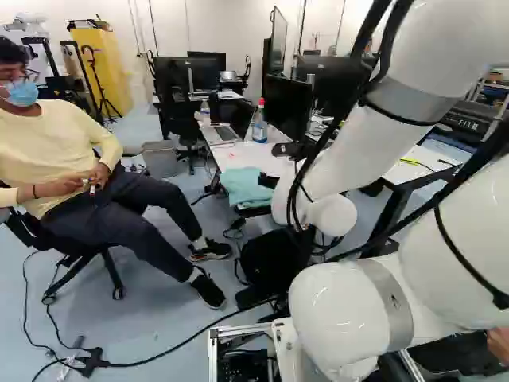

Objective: Clean the table with the green towel

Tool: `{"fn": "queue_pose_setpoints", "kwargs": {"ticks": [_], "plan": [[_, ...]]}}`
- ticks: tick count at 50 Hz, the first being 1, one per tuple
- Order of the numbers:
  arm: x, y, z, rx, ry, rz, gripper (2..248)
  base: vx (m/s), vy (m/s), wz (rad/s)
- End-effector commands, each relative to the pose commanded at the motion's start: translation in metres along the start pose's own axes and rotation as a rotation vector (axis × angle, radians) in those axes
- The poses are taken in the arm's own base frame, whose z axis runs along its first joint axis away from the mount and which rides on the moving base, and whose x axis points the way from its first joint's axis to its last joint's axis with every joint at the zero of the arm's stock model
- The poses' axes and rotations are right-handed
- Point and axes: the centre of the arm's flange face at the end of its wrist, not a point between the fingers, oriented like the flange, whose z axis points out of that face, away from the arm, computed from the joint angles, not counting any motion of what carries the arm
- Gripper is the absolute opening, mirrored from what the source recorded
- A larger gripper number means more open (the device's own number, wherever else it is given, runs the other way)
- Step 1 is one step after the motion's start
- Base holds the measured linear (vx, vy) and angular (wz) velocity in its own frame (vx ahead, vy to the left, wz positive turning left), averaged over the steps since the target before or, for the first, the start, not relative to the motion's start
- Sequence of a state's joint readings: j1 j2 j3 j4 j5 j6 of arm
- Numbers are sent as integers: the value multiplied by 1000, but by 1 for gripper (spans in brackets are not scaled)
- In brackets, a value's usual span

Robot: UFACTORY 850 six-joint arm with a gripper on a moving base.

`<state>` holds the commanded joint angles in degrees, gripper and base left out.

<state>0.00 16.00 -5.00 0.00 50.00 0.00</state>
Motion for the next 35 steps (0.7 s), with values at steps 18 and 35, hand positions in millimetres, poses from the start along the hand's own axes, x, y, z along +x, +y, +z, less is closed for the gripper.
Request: {"fn": "queue_pose_setpoints", "kwargs": {"ticks": [18,35], "plan": [[0,0,0,0,0,0,247,0,0,0],[0,0,0,0,0,0,247,0,0,0]]}}
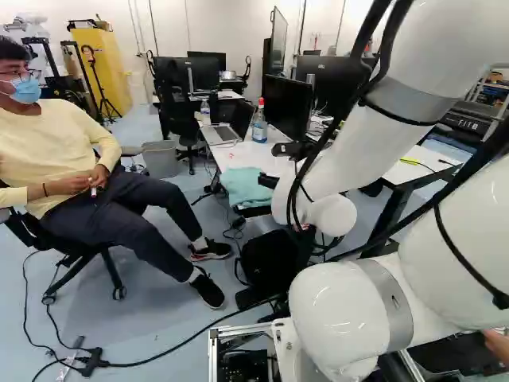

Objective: Clean the table with the green towel

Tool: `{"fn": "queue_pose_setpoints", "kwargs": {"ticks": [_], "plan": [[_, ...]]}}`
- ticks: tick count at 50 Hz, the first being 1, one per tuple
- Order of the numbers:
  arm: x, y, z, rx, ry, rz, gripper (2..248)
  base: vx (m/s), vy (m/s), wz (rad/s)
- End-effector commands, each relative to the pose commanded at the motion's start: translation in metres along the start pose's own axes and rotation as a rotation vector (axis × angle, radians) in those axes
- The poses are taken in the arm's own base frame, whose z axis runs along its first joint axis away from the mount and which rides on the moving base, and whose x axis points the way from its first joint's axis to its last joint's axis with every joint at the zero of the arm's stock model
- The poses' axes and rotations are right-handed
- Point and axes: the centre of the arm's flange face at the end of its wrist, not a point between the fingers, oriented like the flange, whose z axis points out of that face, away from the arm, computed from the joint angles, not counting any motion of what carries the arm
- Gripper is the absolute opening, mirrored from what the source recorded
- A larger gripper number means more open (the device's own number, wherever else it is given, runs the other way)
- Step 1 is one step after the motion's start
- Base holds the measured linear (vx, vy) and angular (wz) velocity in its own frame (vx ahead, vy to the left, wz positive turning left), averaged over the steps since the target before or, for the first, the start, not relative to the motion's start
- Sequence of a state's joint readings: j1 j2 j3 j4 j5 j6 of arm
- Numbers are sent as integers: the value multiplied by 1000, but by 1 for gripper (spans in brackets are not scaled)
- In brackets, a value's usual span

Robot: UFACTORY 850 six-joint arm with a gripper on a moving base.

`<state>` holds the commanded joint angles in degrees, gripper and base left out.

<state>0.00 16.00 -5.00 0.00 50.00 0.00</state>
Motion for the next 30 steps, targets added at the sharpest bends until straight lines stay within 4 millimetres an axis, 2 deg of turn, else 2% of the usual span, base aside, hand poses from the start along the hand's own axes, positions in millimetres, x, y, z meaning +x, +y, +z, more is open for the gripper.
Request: {"fn": "queue_pose_setpoints", "kwargs": {"ticks": [17,30], "plan": [[1,0,2,0,0,0,247,0,0,0],[14,-1,8,5,23,-2,247,0,0,0]]}}
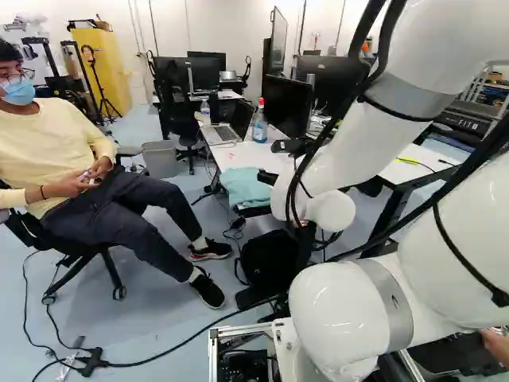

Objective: Clean the table with the green towel

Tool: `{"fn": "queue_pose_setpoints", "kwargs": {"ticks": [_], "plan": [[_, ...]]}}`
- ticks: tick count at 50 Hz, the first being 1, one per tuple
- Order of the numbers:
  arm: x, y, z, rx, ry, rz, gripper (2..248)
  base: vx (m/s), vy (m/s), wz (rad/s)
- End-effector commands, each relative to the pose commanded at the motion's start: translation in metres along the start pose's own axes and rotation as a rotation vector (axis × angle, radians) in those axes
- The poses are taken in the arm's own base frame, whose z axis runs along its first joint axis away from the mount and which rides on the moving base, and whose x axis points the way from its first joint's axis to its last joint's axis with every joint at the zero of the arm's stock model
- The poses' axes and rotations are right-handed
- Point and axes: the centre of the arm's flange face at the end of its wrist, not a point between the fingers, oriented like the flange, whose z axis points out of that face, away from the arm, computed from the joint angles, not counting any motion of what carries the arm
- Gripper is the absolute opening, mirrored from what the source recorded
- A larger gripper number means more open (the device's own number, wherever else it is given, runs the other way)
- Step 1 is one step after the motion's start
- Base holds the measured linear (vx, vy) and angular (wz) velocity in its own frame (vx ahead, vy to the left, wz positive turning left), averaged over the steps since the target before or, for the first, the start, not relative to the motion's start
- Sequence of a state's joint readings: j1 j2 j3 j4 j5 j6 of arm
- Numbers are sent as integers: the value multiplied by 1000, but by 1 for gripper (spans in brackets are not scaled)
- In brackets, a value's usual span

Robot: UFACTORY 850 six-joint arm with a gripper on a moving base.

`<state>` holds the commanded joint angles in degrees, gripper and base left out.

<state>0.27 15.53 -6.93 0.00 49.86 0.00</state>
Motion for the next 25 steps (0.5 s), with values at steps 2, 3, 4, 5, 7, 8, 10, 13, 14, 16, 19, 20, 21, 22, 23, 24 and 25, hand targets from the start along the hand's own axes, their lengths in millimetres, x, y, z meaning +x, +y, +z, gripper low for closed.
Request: {"fn": "queue_pose_setpoints", "kwargs": {"ticks": [2,3,4,5,7,8,10,13,14,16,19,20,21,22,23,24,25], "plan": [[2,0,1,1,3,0,247,0,0,0],[4,-1,2,2,5,-1,247,0,0,0],[5,-1,3,3,6,-1,247,0,0,0],[6,-1,4,4,7,-1,247,0,0,0],[8,-2,5,6,9,-2,247,0,0,0],[9,-2,5,7,9,-2,247,0,0,0],[10,-3,7,10,7,-3,247,0,0,0],[12,-4,9,14,1,-5,247,0,0,0],[12,-5,10,16,-1,-5,247,0,0,0],[13,-6,12,20,-7,-7,247,0,0,0],[13,-9,14,27,-17,-9,247,0,0,0],[14,-10,15,30,-20,-10,247,0,0,0],[14,-10,16,33,-24,-11,247,0,0,0],[14,-11,17,36,-27,-12,247,0,0,0],[14,-12,18,38,-31,-13,247,0,0,0],[14,-13,19,41,-34,-14,247,0,0,0],[14,-14,20,44,-38,-15,247,0,0,0]]}}
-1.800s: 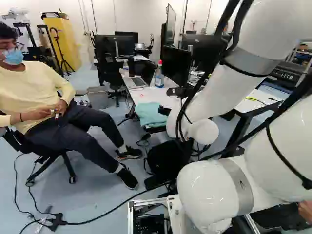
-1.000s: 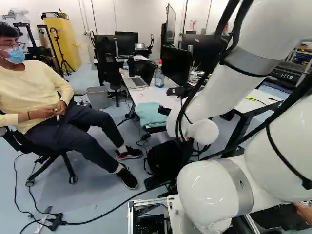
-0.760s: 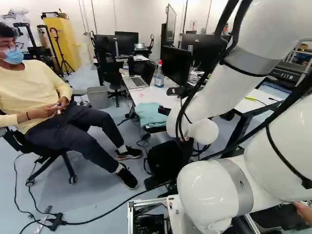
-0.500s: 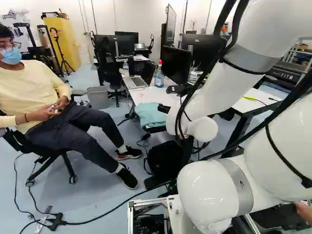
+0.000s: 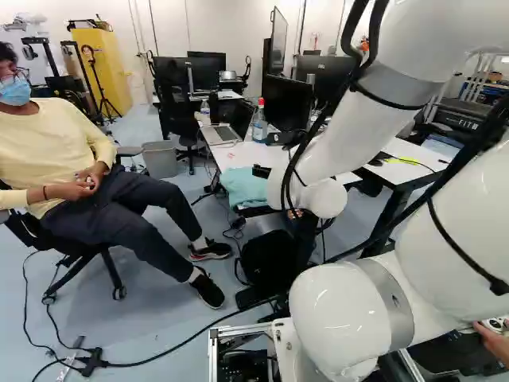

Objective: Clean the table with the green towel

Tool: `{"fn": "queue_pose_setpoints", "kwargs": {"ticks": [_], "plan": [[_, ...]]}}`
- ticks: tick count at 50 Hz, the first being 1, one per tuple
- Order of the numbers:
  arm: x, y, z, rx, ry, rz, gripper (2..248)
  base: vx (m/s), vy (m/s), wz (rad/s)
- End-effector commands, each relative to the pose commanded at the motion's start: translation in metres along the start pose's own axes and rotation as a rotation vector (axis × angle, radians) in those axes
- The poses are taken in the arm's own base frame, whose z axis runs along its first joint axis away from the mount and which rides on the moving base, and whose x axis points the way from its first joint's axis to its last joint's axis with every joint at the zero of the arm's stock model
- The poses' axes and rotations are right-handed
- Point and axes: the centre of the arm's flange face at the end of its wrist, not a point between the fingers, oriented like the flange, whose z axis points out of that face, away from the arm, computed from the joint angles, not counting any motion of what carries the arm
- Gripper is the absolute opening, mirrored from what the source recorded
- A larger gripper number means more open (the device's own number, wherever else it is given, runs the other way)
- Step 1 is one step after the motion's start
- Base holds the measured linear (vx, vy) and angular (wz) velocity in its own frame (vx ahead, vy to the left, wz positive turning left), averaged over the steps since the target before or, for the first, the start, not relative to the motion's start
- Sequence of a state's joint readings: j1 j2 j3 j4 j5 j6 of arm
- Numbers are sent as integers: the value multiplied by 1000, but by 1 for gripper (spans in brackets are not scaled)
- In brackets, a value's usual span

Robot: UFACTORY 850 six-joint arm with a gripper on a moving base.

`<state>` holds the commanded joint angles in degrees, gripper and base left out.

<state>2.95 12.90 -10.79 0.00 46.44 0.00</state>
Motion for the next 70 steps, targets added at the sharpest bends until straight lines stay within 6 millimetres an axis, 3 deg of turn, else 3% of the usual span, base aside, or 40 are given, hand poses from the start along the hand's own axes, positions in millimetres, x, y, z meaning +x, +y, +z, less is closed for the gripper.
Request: {"fn": "queue_pose_setpoints", "kwargs": {"ticks": [47,70], "plan": [[11,-49,48,126,-131,-55,247,0,0,0],[15,-56,58,139,-142,-62,247,0,0,0]]}}
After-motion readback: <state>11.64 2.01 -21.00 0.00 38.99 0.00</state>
